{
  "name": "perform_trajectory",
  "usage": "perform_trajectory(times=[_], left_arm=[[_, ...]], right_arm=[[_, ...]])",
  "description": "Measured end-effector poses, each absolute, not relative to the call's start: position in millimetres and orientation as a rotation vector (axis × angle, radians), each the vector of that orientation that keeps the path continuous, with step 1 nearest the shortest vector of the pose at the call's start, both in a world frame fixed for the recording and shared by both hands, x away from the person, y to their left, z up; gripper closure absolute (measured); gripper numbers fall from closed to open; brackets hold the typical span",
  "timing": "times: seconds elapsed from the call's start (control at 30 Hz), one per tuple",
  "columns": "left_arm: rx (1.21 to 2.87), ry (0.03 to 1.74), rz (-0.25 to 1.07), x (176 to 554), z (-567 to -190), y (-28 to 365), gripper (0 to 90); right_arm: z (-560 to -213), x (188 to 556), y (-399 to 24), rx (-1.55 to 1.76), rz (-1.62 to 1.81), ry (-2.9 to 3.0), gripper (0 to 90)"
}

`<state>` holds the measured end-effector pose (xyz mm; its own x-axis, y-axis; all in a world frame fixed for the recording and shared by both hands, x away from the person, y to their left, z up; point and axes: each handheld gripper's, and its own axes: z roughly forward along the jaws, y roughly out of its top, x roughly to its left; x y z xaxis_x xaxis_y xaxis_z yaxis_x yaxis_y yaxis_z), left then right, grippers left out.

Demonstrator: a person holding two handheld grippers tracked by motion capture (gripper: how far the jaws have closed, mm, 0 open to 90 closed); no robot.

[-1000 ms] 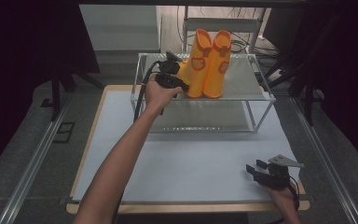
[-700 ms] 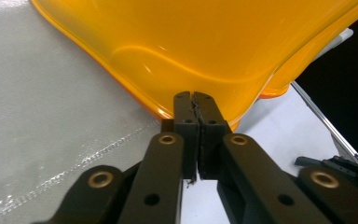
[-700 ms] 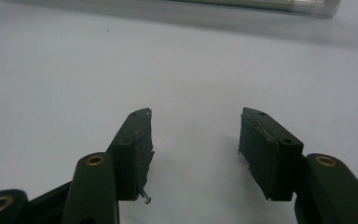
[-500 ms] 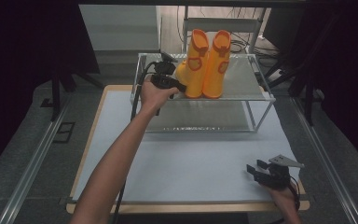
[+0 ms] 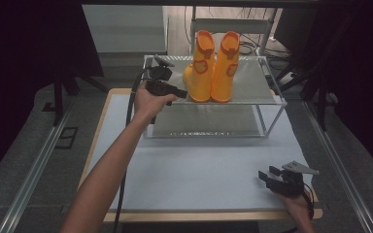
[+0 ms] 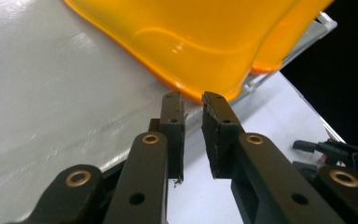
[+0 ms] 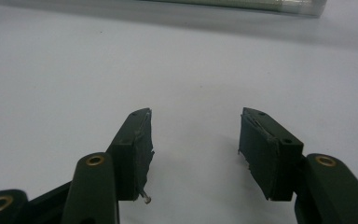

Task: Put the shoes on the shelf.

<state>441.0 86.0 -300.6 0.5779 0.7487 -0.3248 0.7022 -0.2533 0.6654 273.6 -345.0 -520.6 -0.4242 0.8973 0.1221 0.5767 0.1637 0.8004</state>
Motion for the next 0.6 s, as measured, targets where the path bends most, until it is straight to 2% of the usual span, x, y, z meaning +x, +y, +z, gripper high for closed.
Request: perform_trajectory(times=[0.27,0.6], left_arm=[[2.022,1.103,0.043,420.1,-302.0,102.0,76.3],[2.032,1.035,0.024,383.5,-301.7,115.5,58.6]], right_arm=[[-520.2,272.6,-342.5,1.396,1.147,2.072,43.9],[-520.8,273.0,-340.2,1.385,1.139,2.082,43.9]])
